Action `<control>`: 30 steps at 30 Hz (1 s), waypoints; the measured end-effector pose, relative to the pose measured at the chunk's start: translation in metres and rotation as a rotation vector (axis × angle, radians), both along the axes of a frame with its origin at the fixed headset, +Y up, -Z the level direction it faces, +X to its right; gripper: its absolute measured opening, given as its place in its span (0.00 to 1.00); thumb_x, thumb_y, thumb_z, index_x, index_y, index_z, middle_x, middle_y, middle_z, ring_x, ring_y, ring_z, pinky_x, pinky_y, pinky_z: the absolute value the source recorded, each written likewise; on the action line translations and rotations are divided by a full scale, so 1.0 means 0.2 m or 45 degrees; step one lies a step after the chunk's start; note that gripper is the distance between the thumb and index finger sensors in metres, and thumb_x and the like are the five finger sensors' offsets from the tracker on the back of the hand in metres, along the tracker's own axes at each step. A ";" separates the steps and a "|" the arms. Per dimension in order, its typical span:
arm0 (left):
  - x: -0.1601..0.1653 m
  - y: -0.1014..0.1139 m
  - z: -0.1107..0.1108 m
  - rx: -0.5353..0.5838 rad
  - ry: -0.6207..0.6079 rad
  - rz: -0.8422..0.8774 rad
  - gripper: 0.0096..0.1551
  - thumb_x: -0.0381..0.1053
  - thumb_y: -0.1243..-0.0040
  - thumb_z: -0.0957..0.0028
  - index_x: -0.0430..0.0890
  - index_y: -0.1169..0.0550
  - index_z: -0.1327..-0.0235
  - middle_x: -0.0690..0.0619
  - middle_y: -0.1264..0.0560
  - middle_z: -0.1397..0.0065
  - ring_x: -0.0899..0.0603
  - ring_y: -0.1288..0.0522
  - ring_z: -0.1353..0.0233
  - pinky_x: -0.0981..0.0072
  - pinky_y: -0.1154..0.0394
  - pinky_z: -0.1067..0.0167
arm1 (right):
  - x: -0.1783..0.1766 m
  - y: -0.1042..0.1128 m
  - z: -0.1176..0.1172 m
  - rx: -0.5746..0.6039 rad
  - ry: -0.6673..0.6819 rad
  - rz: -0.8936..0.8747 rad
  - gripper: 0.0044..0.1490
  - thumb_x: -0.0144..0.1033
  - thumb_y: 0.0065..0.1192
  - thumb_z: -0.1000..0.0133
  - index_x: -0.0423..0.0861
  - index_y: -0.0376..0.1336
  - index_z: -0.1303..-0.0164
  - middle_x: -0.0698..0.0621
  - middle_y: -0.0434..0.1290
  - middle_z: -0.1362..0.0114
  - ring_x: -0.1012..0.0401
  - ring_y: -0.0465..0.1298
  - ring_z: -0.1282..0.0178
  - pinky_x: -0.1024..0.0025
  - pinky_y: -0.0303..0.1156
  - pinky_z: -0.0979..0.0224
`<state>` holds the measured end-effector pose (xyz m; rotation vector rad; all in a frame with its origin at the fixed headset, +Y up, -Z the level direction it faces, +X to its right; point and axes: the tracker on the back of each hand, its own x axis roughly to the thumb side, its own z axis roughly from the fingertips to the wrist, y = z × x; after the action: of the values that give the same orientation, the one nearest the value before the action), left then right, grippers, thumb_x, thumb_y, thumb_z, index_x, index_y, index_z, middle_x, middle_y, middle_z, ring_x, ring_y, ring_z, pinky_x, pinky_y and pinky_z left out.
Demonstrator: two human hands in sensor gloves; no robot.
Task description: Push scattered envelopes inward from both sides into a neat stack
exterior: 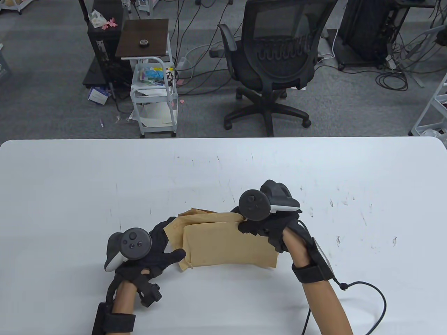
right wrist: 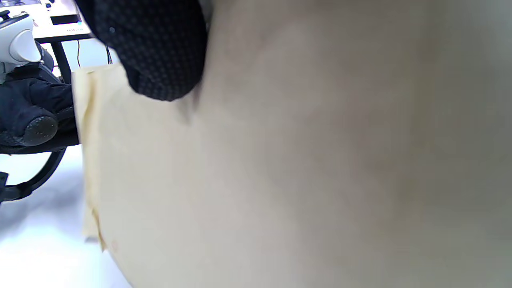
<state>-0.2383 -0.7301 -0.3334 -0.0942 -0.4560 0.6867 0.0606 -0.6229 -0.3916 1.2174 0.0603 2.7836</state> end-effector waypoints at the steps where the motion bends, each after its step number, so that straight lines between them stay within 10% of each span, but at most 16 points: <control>1: -0.02 0.01 0.00 0.030 0.047 0.011 0.54 0.64 0.43 0.55 0.49 0.51 0.21 0.44 0.43 0.16 0.31 0.46 0.16 0.31 0.48 0.23 | 0.00 0.03 0.02 0.062 0.007 -0.029 0.29 0.37 0.72 0.53 0.47 0.68 0.40 0.53 0.84 0.45 0.53 0.84 0.46 0.40 0.69 0.29; 6: -0.06 -0.04 -0.02 0.083 0.193 0.074 0.24 0.54 0.42 0.51 0.59 0.21 0.40 0.53 0.17 0.35 0.37 0.24 0.26 0.39 0.31 0.29 | -0.02 -0.03 0.00 -0.159 0.012 -0.036 0.43 0.45 0.71 0.52 0.40 0.62 0.30 0.46 0.80 0.37 0.47 0.80 0.40 0.35 0.65 0.28; 17: 0.11 0.20 0.11 0.383 0.267 -0.652 0.26 0.57 0.49 0.49 0.62 0.26 0.36 0.52 0.23 0.27 0.36 0.28 0.24 0.38 0.33 0.27 | -0.10 -0.09 0.02 -0.171 0.036 0.115 0.41 0.44 0.71 0.52 0.40 0.63 0.31 0.45 0.80 0.36 0.46 0.80 0.40 0.35 0.65 0.28; 20: 0.11 0.13 0.07 0.112 0.120 -0.479 0.54 0.67 0.47 0.55 0.48 0.49 0.18 0.43 0.44 0.15 0.31 0.41 0.17 0.33 0.42 0.23 | -0.16 -0.11 0.03 0.030 0.040 0.170 0.27 0.37 0.71 0.52 0.47 0.69 0.42 0.51 0.84 0.45 0.54 0.84 0.48 0.42 0.70 0.29; 22: 0.05 0.06 0.04 -0.112 -0.029 -0.333 0.67 0.70 0.48 0.57 0.42 0.67 0.24 0.38 0.60 0.15 0.27 0.58 0.16 0.28 0.55 0.24 | -0.15 -0.07 0.04 0.094 0.025 0.187 0.27 0.37 0.70 0.52 0.47 0.69 0.42 0.52 0.84 0.45 0.54 0.84 0.48 0.42 0.70 0.29; 30: -0.07 -0.11 -0.02 -0.485 -0.214 0.044 0.70 0.73 0.45 0.63 0.47 0.69 0.25 0.42 0.64 0.14 0.28 0.68 0.17 0.27 0.61 0.25 | -0.09 -0.05 0.03 -0.227 0.006 0.134 0.33 0.42 0.69 0.49 0.43 0.66 0.35 0.48 0.82 0.41 0.50 0.82 0.44 0.37 0.65 0.28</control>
<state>-0.2529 -0.7521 -0.3374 -0.5073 -0.4839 0.7973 0.0431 -0.6329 -0.3849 1.2094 0.3751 2.7902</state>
